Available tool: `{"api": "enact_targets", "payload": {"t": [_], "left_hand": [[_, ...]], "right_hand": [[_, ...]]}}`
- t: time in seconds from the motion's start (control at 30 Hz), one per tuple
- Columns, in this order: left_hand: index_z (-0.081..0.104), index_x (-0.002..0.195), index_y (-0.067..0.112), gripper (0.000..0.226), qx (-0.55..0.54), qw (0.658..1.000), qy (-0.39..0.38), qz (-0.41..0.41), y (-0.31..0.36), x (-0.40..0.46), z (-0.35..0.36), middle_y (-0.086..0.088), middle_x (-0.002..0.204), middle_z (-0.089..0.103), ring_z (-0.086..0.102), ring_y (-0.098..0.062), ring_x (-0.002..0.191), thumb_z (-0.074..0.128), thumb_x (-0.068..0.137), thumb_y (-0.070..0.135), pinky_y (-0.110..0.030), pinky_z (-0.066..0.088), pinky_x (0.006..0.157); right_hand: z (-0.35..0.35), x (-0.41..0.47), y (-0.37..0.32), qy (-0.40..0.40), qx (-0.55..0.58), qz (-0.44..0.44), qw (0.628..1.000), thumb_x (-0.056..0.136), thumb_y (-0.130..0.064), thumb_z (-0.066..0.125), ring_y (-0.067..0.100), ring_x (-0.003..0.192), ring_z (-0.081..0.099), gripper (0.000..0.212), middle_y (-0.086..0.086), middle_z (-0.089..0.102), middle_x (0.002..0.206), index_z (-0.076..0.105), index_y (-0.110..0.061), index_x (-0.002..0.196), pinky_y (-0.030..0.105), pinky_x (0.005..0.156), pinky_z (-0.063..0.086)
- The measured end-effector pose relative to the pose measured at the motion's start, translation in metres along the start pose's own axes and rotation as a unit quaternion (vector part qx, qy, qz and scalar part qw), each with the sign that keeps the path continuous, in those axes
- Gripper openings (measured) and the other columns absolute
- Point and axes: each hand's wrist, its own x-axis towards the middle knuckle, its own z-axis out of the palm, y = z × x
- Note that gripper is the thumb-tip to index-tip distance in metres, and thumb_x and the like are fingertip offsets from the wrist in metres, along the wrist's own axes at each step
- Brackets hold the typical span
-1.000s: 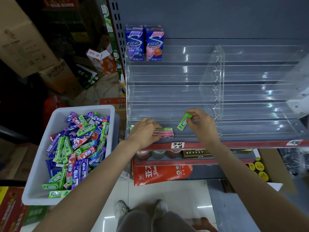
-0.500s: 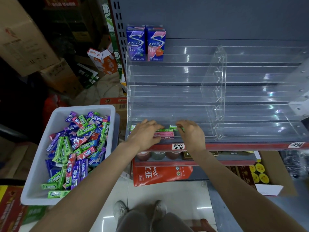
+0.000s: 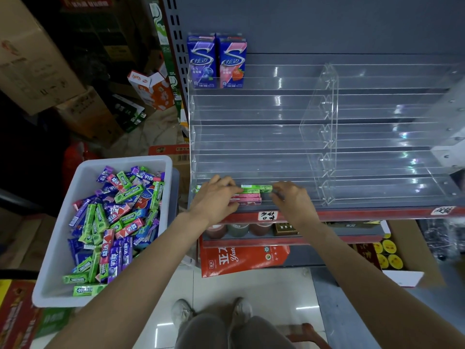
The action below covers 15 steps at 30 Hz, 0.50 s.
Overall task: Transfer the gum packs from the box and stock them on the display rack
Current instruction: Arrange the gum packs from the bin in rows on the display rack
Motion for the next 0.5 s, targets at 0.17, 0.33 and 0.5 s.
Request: {"api": "enact_targets", "payload": {"t": [0.17, 0.33, 0.5], "left_hand": [[0.044, 0.139, 0.024, 0.043, 0.014, 1.000, 0.016, 0.002, -0.009, -0.009, 0.000, 0.006, 0.132, 0.044, 0.035, -0.016, 0.119, 0.049, 0.096, 0.030, -0.030, 0.030, 0.100], [0.046, 0.138, 0.022, 0.043, -0.013, 1.000, 0.015, -0.011, -0.009, -0.011, -0.007, 0.002, 0.131, 0.047, 0.038, -0.017, 0.121, 0.050, 0.096, 0.027, -0.030, 0.031, 0.101], [0.056, 0.127, 0.017, 0.033, -0.106, 0.988, 0.101, -0.054, -0.016, -0.025, -0.022, -0.002, 0.124, 0.055, 0.050, -0.019, 0.115, 0.053, 0.094, 0.024, -0.033, 0.040, 0.097]], "right_hand": [[0.008, 0.005, -0.022, -0.038, 0.015, -0.026, 0.999, 0.092, -0.019, 0.057, 0.022, 0.076, 0.060, 0.014, 0.007, 0.063, 0.087, 0.060, -0.005, 0.093, 0.029, 0.064, 0.050], [0.003, 0.006, -0.031, -0.071, -0.045, -0.011, 0.996, 0.095, -0.022, 0.052, 0.022, 0.074, 0.057, 0.013, 0.007, 0.056, 0.088, 0.053, -0.010, 0.089, 0.026, 0.060, 0.044], [-0.012, 0.009, -0.060, -0.046, -0.027, -0.072, 0.996, 0.094, -0.023, 0.054, 0.024, 0.104, 0.060, 0.032, 0.009, 0.058, 0.120, 0.056, -0.010, 0.123, 0.037, 0.091, 0.050]]}}
